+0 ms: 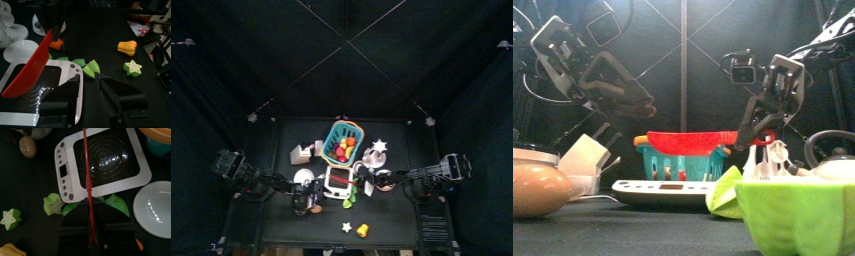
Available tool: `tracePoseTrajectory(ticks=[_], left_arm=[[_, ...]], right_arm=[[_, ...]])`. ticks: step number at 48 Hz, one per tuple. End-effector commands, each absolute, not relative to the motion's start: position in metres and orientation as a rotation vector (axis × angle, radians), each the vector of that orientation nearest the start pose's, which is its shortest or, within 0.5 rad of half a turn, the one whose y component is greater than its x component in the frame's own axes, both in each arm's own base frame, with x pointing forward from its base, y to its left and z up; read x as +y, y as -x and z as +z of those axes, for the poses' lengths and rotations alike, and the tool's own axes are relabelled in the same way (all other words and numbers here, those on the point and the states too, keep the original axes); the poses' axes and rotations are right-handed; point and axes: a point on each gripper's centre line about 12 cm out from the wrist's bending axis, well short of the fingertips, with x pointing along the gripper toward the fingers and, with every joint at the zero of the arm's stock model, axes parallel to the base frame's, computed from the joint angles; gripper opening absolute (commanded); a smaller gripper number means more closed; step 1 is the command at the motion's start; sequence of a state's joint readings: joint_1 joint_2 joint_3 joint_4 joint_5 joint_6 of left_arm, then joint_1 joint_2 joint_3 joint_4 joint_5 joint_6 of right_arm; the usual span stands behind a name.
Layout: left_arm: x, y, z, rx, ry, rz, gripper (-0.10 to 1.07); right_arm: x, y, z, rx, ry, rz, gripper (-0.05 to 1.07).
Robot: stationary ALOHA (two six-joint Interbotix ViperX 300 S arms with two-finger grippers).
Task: Drop knife onto stove
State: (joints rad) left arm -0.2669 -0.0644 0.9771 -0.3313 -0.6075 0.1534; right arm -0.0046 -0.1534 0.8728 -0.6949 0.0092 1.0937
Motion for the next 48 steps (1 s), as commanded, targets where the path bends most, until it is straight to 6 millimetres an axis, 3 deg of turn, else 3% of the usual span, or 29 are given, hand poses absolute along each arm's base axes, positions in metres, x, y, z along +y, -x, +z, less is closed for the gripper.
tracePoseTrajectory(ticks=[1, 15, 31, 48], left_arm=[[-0.066, -0.329, 0.163, 0.296, 0.043, -0.062, 0.72], [-0.066, -0.326, 0.161, 0.301, 0.037, -0.066, 0.72], [-0.066, -0.325, 0.161, 0.303, 0.031, -0.07, 0.72], [-0.066, -0.325, 0.161, 0.303, 0.033, -0.07, 0.72]], right_arm=[[-0.008, -0.341, 0.161, 0.69, -0.393, -0.163, 0.33], [-0.02, -0.343, 0.161, 0.703, -0.428, -0.233, 0.39], [-0.019, -0.344, 0.154, 0.73, -0.489, -0.271, 0.69], [-0.025, -0.348, 0.152, 0.778, -0.452, -0.328, 0.72]])
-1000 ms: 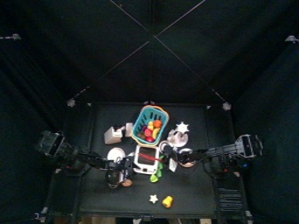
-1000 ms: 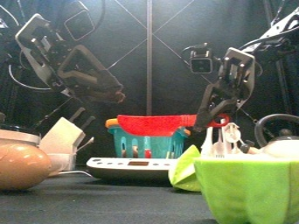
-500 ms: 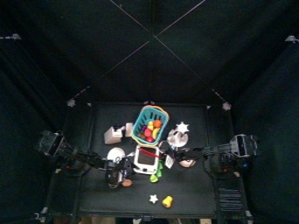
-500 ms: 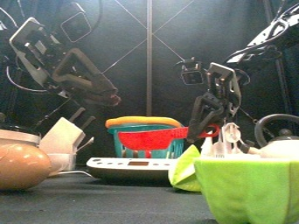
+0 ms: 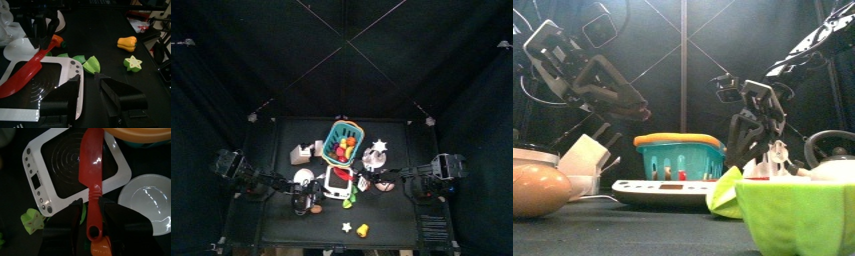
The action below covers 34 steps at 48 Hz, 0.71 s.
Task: Drop knife onto stove
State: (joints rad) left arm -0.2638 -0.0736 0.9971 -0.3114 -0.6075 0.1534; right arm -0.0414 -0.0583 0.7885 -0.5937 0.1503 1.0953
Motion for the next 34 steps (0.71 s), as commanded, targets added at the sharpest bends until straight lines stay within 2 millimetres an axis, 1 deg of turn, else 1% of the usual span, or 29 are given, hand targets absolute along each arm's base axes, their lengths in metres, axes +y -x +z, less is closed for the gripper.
tracePoseTrajectory(ticks=[1, 9, 19, 30, 34], left_arm=[[-0.066, -0.325, 0.161, 0.301, 0.033, -0.07, 0.72], [-0.066, -0.325, 0.161, 0.3, 0.034, -0.07, 0.72], [-0.066, -0.325, 0.161, 0.3, 0.035, -0.069, 0.72], [-0.065, -0.325, 0.161, 0.303, 0.036, -0.067, 0.72], [-0.065, -0.325, 0.161, 0.3, 0.035, -0.068, 0.72]], right_arm=[[-0.025, -0.348, 0.152, 0.779, -0.45, -0.329, 0.72], [-0.027, -0.348, 0.153, 0.787, -0.431, -0.341, 0.72], [-0.028, -0.348, 0.162, 0.774, -0.412, -0.345, 0.72], [-0.019, -0.35, 0.169, 0.767, -0.389, -0.325, 0.72], [-0.01, -0.351, 0.175, 0.762, -0.362, -0.3, 0.71]])
